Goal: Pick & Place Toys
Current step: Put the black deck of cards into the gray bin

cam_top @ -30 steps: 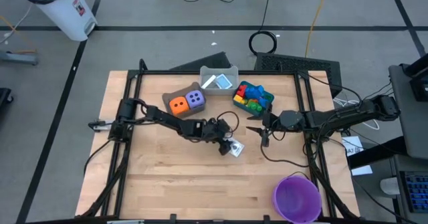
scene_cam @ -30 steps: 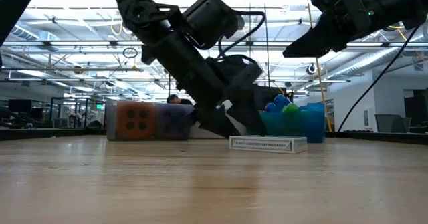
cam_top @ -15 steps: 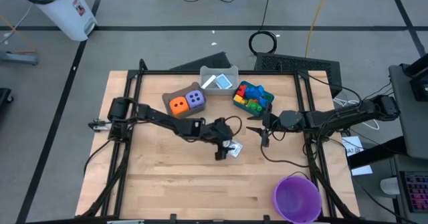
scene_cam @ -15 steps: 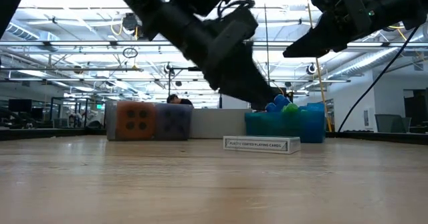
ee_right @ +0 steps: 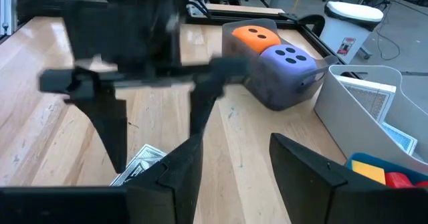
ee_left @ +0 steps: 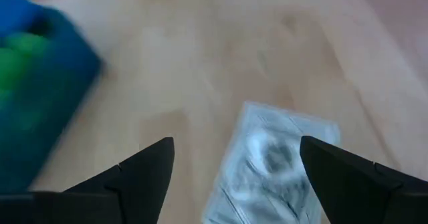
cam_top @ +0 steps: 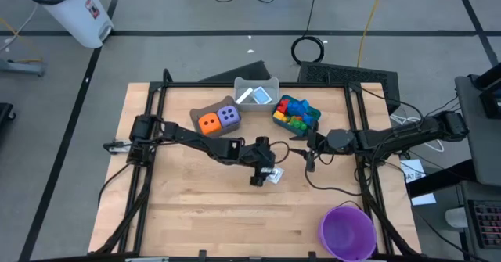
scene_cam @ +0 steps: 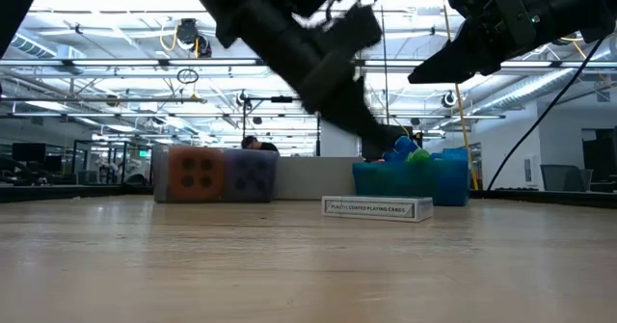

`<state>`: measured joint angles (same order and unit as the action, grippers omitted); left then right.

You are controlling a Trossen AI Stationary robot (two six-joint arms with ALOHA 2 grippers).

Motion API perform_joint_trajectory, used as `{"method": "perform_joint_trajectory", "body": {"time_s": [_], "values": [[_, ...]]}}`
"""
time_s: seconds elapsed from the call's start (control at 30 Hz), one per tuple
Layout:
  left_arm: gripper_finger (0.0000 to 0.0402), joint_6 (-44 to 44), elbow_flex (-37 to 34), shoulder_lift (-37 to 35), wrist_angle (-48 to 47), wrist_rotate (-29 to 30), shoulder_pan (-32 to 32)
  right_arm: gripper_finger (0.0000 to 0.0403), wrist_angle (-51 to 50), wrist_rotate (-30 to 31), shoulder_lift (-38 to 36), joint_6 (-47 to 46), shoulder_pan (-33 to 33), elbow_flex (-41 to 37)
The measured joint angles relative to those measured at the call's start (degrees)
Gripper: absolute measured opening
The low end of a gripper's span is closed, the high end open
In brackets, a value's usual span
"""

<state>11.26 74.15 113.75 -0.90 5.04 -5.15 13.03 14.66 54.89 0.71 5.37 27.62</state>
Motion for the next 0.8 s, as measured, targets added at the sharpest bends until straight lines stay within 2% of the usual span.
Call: {"method": "perform_joint_trajectory", "body": {"time_s": [0.07,0.2,0.27,0.37,0.5,0.63,0.73,0.8], "values": [[0.0330,3.32,-0.13,1.23,-0.36,-2.58,0.00,0.0169,-0.04,0.00,-0.02,-0.01,-0.01,0.00],[0.0331,5.32,-0.09,3.78,1.23,-11.57,0.35,0.0169,-0.30,0.00,0.00,-0.02,0.00,0.00],[0.0332,6.57,-0.06,5.07,1.72,-12.98,0.64,0.0169,-0.68,0.00,0.00,-0.02,-0.01,0.00],[0.0331,11.11,-0.07,6.51,2.23,-11.97,1.15,0.0169,-0.84,0.00,0.00,-0.02,-0.02,0.00],[0.0330,13.90,-0.06,7.00,2.57,-7.26,1.75,0.0169,-1.13,0.00,0.00,-0.03,0.00,0.00],[0.0336,6.12,-0.06,7.02,2.54,-2.38,3.02,0.0169,-1.38,0.00,-0.01,-0.04,0.00,0.00],[0.0337,-1.28,0.00,7.02,2.18,-1.98,3.77,0.0169,-1.36,0.00,0.00,-0.03,0.00,0.00],[0.0337,-2.94,0.05,6.99,0.84,-1.17,3.91,0.0169,-1.35,0.00,0.00,-0.03,0.00,0.00]]}}
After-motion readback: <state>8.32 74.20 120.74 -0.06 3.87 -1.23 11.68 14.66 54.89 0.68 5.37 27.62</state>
